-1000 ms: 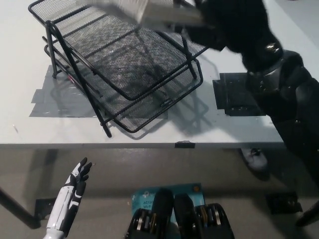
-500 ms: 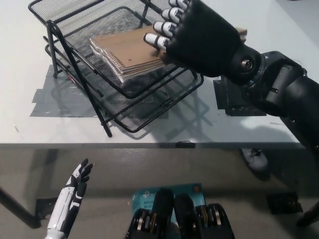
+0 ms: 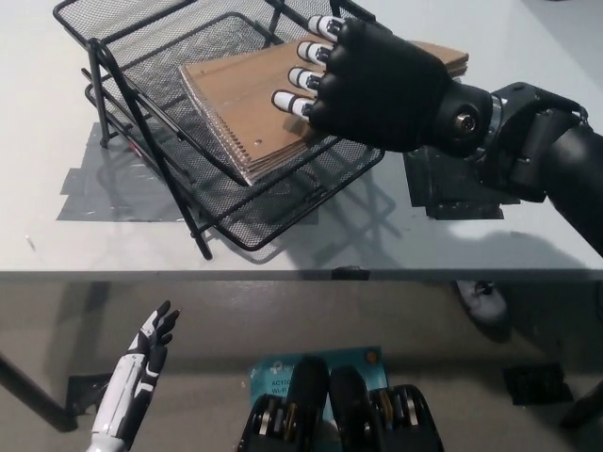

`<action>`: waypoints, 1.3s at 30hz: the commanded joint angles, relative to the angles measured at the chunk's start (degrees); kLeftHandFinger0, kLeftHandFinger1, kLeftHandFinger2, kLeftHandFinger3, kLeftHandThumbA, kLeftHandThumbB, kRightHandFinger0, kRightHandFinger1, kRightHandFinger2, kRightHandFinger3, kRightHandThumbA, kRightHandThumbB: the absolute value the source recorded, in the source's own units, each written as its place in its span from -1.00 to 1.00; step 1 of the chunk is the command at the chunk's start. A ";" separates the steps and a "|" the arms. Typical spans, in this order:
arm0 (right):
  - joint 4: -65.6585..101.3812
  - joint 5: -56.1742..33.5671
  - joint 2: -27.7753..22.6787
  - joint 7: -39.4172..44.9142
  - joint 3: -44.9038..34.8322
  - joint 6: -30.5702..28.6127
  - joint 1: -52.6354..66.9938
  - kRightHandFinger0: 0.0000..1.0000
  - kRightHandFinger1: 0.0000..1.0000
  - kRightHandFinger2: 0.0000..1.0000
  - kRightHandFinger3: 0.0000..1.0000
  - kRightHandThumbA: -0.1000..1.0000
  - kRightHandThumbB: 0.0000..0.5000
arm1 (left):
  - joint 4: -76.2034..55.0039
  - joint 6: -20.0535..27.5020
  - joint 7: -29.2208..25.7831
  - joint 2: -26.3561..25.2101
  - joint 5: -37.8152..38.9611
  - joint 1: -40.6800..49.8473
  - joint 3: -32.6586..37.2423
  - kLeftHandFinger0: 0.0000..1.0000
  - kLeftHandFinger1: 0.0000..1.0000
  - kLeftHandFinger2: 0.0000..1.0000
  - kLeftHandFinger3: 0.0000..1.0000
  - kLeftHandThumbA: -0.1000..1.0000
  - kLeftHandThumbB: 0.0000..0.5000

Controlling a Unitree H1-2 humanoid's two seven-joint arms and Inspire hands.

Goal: A person hands a notebook to the robot and the robot grabs it with its right hand and places it in the file tray kept in the centre of the desk infront of it.

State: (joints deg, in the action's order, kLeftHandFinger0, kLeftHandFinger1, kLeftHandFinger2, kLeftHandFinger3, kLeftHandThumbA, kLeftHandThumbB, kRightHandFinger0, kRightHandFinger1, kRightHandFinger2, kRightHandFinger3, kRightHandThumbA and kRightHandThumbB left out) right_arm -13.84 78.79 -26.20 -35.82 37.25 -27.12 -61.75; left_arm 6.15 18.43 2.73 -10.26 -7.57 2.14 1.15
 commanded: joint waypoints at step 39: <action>-9.48 -0.76 -0.51 -13.92 9.05 0.19 -14.28 -1.00 -1.00 -1.00 -1.00 0.65 -0.83 | -1.33 1.88 1.74 -0.84 0.70 -1.33 0.73 1.00 1.00 1.00 1.00 1.00 0.60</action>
State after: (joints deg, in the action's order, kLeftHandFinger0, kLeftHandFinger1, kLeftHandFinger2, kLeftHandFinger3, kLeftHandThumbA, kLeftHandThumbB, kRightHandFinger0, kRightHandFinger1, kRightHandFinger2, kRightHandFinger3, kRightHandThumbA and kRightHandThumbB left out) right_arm -24.51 80.94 -25.26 -45.53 49.56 -27.60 -69.41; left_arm 6.13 18.50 3.87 -10.34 -7.77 1.28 1.81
